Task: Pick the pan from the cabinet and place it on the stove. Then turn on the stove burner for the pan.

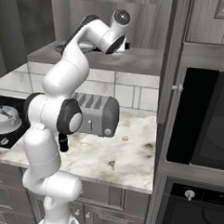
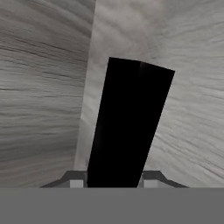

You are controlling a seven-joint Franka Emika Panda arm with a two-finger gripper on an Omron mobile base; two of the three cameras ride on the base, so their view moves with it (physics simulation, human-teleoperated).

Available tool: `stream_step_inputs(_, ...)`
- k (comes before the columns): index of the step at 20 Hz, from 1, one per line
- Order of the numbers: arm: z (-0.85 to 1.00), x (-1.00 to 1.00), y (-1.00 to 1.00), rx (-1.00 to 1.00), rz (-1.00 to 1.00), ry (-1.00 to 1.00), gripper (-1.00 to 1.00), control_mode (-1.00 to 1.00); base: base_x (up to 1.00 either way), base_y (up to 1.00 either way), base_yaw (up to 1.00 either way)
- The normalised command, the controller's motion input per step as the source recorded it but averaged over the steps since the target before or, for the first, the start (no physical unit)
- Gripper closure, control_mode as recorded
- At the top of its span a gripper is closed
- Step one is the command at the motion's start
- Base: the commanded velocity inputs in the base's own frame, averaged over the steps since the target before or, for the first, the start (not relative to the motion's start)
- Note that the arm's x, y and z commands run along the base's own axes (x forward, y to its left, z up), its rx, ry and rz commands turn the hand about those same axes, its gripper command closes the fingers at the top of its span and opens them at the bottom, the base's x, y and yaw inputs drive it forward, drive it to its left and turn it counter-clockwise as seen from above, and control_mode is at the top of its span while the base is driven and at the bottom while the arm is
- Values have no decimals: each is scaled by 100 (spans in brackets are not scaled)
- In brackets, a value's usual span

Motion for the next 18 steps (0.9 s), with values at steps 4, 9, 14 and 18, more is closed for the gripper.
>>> stream_step_inputs(4, -29, 10, 11, 10, 0, -5, 100, -100, 0, 0, 0)
stream_step_inputs(9, -23, 0, 14, 12, 0, -15, 100, -100, 0, 0, 0)
stream_step_inputs(14, -23, -10, 24, 13, 0, -25, 100, -100, 0, 0, 0)
stream_step_inputs(18, -29, -18, 29, 12, 0, -27, 100, -100, 0, 0, 0)
